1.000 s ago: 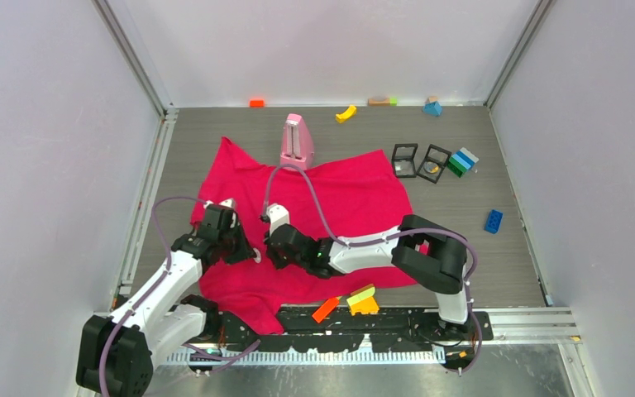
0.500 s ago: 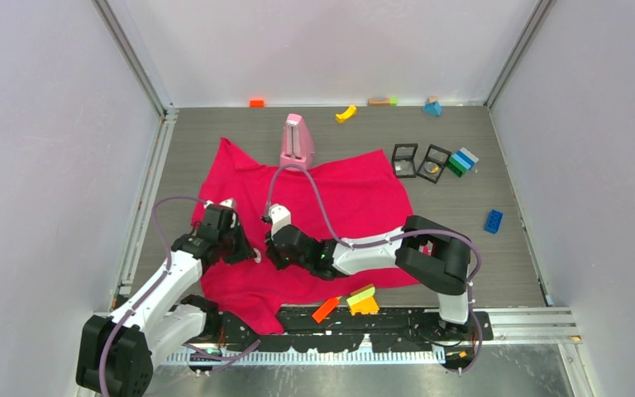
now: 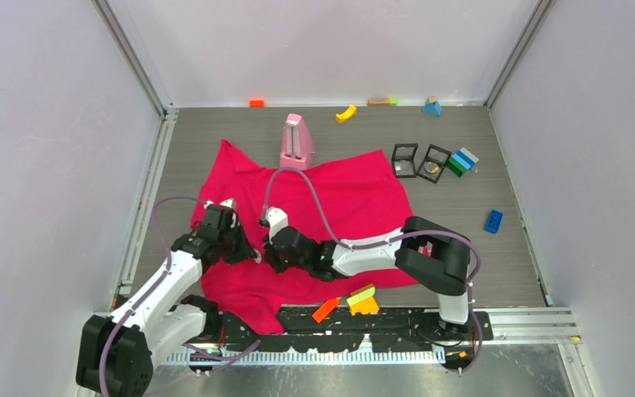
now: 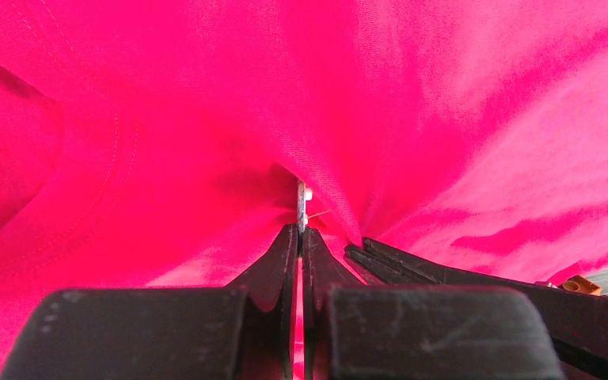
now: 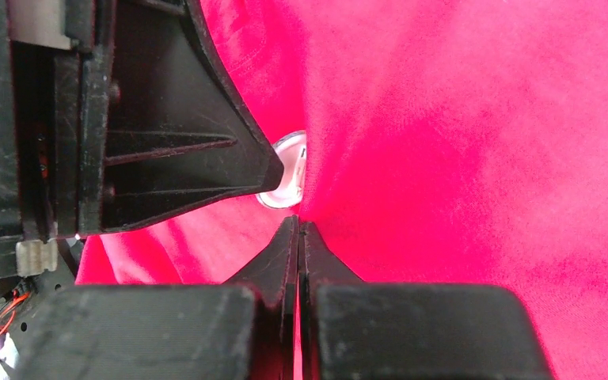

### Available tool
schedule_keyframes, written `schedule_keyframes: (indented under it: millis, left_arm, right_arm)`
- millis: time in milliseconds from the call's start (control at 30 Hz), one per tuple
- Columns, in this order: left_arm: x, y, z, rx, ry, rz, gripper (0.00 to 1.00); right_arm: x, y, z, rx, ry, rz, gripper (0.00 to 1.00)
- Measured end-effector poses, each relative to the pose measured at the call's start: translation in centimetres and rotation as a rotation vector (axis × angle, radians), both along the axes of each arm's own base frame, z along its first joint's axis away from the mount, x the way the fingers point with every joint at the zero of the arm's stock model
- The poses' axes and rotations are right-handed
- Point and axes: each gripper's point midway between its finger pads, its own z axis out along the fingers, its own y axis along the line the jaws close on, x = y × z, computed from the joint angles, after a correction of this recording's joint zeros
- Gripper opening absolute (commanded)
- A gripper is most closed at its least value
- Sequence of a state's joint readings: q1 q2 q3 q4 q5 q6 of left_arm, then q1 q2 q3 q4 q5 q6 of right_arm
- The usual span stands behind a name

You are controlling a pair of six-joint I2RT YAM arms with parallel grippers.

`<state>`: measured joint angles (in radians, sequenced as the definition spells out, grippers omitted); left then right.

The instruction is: Pin the brooch onto the clothing

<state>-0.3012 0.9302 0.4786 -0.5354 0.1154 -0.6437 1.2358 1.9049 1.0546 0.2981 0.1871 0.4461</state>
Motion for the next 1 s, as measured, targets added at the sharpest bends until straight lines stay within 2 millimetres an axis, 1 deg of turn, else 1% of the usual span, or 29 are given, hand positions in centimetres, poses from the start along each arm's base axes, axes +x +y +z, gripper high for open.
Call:
schedule_keyframes:
  millis: [367,600,1000]
  left_arm:
    - [0.0,-0.1,0.1,-0.009,-0.001,0.009,0.0]
    - [-0.1,-0.2,0.3,-0.029,-0.013,0.026,0.0]
    - [-0.4,-1.0,0.0,-0.084,0.001,0.035,0.0]
  right_arm:
    - [-0.9,0.3,-0.9,-0.009,0.027,0.031,0.01]
    - [-1.2,0.4,-1.0,-0.004,0.04,0.037,0.01]
    - [-1.5,0.7,-1.4,-0.007,0.064,0.054,0.01]
